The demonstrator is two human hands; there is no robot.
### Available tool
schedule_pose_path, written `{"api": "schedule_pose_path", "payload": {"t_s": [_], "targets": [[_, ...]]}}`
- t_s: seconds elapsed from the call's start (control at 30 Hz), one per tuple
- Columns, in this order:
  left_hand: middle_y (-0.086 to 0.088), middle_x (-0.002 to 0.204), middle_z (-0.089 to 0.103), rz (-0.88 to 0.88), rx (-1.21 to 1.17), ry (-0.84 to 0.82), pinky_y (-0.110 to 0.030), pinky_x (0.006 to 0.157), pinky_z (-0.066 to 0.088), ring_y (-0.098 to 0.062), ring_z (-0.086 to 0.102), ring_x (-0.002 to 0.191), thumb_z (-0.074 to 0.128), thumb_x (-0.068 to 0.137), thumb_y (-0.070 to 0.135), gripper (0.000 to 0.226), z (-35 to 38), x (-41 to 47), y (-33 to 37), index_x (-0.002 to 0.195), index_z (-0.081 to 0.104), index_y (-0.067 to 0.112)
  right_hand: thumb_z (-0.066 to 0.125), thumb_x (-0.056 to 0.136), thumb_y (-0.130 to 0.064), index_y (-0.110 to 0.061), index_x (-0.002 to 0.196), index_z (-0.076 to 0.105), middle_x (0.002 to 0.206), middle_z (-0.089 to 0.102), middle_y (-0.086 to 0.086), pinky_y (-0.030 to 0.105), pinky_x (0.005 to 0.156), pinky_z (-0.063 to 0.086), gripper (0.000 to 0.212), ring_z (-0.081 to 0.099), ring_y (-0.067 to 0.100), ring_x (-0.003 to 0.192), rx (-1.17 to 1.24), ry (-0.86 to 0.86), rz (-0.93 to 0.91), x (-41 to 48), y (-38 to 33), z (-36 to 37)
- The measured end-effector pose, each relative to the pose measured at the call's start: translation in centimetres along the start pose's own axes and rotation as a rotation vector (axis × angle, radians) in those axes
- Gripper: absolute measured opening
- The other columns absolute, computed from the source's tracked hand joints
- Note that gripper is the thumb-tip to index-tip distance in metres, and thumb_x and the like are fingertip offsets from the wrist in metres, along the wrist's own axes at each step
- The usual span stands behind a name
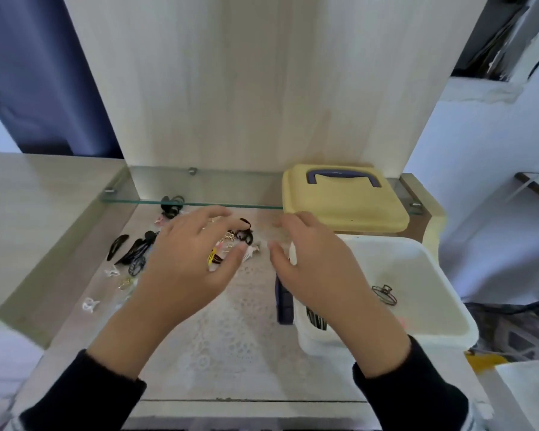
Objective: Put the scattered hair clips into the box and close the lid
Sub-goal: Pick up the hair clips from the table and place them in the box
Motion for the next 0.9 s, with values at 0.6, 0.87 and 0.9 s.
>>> {"api": "schedule_pose_path", "payload": {"t_s": [0.6,0.87,0.9], "targets": [[0.003,0.126,0.058,-0.510,0.302,0.027,-0.045,0.093,0.046,-0.023,0.059,0.111,0.044,0.078,0.050,0.050,1.6,-10.8,-13.4,0.119,0.061,0.025,0.055,0.086,-0.022,-0.013,0.116,0.061,0.116,0.057,0.008,0.041,0.092,0.048,0.032,0.050,0.028,0.114,0.014,-0.021,-0.067,0.7,-4.7,16.6],[0.010,0.125,0.055,-0.575,0.244,0.134,-0.038,0.091,0.039,-0.017,0.055,0.113,0.049,0.073,0.042,0.049,1.1,-11.5,-14.1,0.120,0.055,0.029,0.044,0.095,-0.024,-0.029,0.141,0.043,0.153,0.027,0.008,0.043,0.116,0.016,0.046,0.011,0.032,0.144,0.001,-0.033,-0.082,0.4,-3.4,18.8],[0.011,0.124,0.056,-0.594,0.241,0.153,-0.038,0.091,0.038,-0.018,0.055,0.112,0.048,0.073,0.041,0.047,1.0,-11.7,-14.1,0.118,0.055,0.029,0.044,0.095,-0.023,-0.030,0.141,0.043,0.155,0.025,0.007,0.044,0.116,0.014,0.046,0.009,0.032,0.144,-0.008,-0.045,-0.089,0.4,-3.4,18.9]]}}
Point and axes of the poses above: each hand's wrist, its own x-axis towards the middle knuckle, its own z-axis out of the palm, y = z × x, the point moved 6 cm from there along x, towards the middle knuckle
